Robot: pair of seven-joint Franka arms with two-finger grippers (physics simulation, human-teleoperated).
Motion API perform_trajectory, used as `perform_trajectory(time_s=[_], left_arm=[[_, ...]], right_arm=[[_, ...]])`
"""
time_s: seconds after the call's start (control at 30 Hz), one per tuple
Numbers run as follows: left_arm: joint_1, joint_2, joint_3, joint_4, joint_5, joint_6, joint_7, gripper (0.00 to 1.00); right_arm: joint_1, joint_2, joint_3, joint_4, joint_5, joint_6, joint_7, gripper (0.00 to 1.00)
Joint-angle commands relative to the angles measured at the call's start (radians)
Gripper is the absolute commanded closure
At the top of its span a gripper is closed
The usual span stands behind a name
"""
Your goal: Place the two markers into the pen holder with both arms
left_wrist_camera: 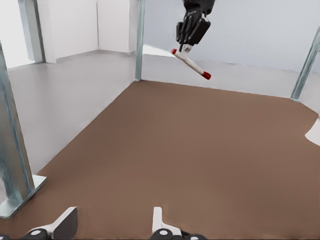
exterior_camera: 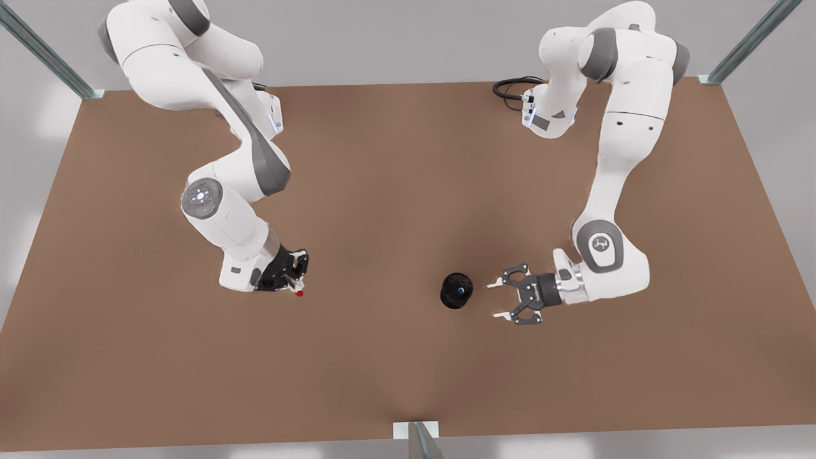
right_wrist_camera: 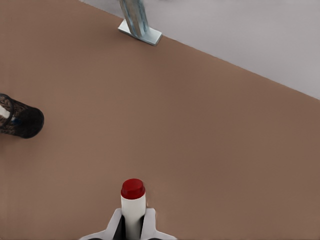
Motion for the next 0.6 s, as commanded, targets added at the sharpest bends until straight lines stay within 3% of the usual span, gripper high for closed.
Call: perform_trajectory(time_s=[0.0,0.07,0.13,0.17,0.23,0.3,0.33,0.4,0.57], left_arm=[[0.075,-0.007,0.001,0.091,0.311,-0.269,-0.464,0.0],[0.104,-0.033,0.051,0.215,0.719,-0.303,-0.998,0.0],[0.095,-0.147,0.059,0.217,1.163,-0.314,-1.329,0.0],[0.078,-0.173,0.054,0.217,1.226,-0.372,-1.533,0.0],[0.032,-0.239,0.054,0.217,1.229,-0.427,-1.87,0.0],[0.011,-0.276,0.068,0.216,1.231,-0.444,-1.948,0.0],[-0.044,-0.311,0.12,0.19,1.232,-0.441,-2.044,0.0],[-0.06,-0.358,0.133,0.111,1.232,-0.374,-2.21,0.0],[-0.066,-0.268,0.114,0.193,1.228,-0.361,-2.407,0.0]], right_arm=[[0.017,0.002,0.021,0.001,-0.011,0.159,0.179,0.78],[0.06,0.013,0.023,0.002,-0.011,0.294,0.181,0.78],[0.091,0.025,0.021,0.01,-0.012,0.413,0.201,0.78],[0.125,0.042,0.021,0.011,-0.014,0.478,0.204,0.78],[0.181,0.073,0.017,0.051,-0.011,0.551,0.205,0.78],[0.252,0.142,-0.006,0.126,-0.035,0.622,0.204,0.78],[0.315,0.179,-0.045,0.177,-0.041,0.665,0.204,0.78],[0.489,0.232,-0.192,0.313,-0.04,0.667,0.224,0.78],[0.769,0.395,-0.461,0.559,-0.04,0.688,0.323,0.78]])
